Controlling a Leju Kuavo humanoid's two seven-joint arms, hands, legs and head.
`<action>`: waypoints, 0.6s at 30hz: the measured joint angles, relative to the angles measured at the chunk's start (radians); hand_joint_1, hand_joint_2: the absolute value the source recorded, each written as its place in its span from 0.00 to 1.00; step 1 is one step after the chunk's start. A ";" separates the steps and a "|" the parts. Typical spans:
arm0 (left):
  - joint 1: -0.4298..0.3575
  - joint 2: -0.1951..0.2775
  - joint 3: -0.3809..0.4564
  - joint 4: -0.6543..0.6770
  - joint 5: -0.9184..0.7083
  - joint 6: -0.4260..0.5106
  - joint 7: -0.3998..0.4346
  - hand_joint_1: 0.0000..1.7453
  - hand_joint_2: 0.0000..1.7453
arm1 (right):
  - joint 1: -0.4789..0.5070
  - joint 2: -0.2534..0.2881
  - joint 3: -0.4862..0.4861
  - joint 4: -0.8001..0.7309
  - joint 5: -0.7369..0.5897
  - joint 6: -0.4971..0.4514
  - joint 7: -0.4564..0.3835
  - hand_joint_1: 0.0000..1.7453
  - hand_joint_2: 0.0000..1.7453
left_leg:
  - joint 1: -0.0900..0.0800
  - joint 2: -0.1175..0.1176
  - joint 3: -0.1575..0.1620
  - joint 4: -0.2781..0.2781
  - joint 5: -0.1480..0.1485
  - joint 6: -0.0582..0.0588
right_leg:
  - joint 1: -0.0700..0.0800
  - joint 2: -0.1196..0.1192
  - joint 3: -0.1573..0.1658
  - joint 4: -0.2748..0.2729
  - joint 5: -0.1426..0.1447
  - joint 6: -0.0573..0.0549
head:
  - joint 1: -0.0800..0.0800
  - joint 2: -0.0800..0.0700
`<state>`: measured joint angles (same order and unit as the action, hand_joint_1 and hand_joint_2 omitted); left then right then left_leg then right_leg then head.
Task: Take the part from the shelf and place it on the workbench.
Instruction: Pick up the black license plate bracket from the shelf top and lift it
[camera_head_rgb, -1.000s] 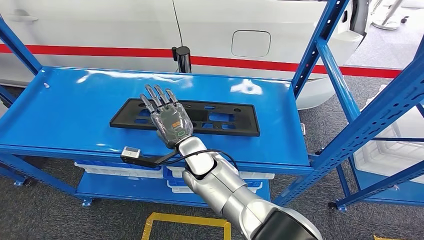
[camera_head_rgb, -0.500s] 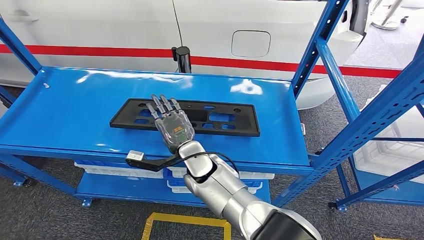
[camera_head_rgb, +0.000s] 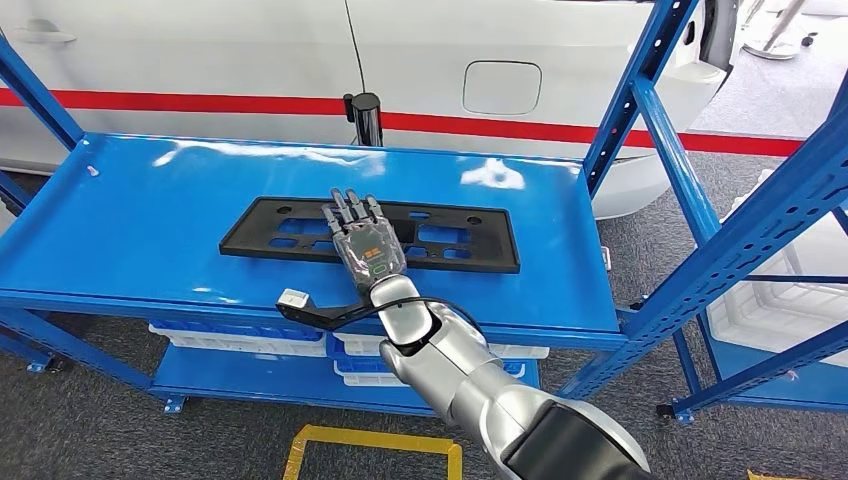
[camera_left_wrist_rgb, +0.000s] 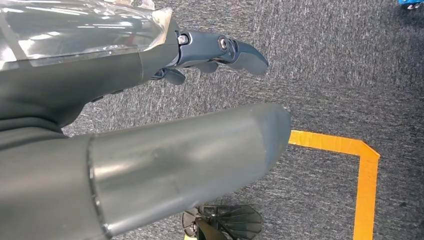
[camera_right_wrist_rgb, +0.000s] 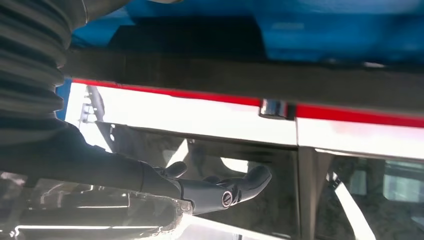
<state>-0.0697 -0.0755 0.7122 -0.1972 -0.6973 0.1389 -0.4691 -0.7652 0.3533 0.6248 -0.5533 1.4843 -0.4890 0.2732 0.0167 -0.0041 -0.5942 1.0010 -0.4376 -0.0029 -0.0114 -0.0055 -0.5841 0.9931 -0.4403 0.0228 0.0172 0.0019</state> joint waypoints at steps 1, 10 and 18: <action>0.000 0.000 0.000 0.000 -0.002 -0.001 0.001 0.00 0.00 | -0.004 -0.001 -0.002 0.012 0.004 0.003 0.007 0.00 1.00 | 0.000 0.000 0.000 0.000 0.000 0.000 | 0.000 0.000 0.000 0.000 0.000 0.000 | 0.000 0.000; -0.003 0.000 0.000 0.000 -0.015 -0.004 0.007 0.00 0.00 | -0.044 -0.005 -0.011 0.081 0.012 0.017 0.029 0.00 1.00 | 0.000 0.000 0.001 0.000 0.000 0.000 | 0.000 0.000 0.000 0.000 0.000 0.000 | 0.000 0.000; -0.003 0.000 0.000 0.000 -0.016 -0.005 0.009 0.00 0.00 | -0.050 -0.005 -0.017 0.093 0.012 0.013 0.025 0.13 1.00 | 0.000 0.000 0.001 0.000 0.000 0.000 | 0.000 0.000 0.001 0.000 0.000 0.000 | 0.000 0.000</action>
<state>-0.0732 -0.0759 0.7122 -0.1972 -0.7133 0.1343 -0.4602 -0.8151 0.3487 0.6079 -0.4604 1.4961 -0.4765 0.2978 0.0167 -0.0040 -0.5931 1.0010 -0.4375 -0.0029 -0.0114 -0.0054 -0.5832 0.9931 -0.4403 0.0228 0.0172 0.0019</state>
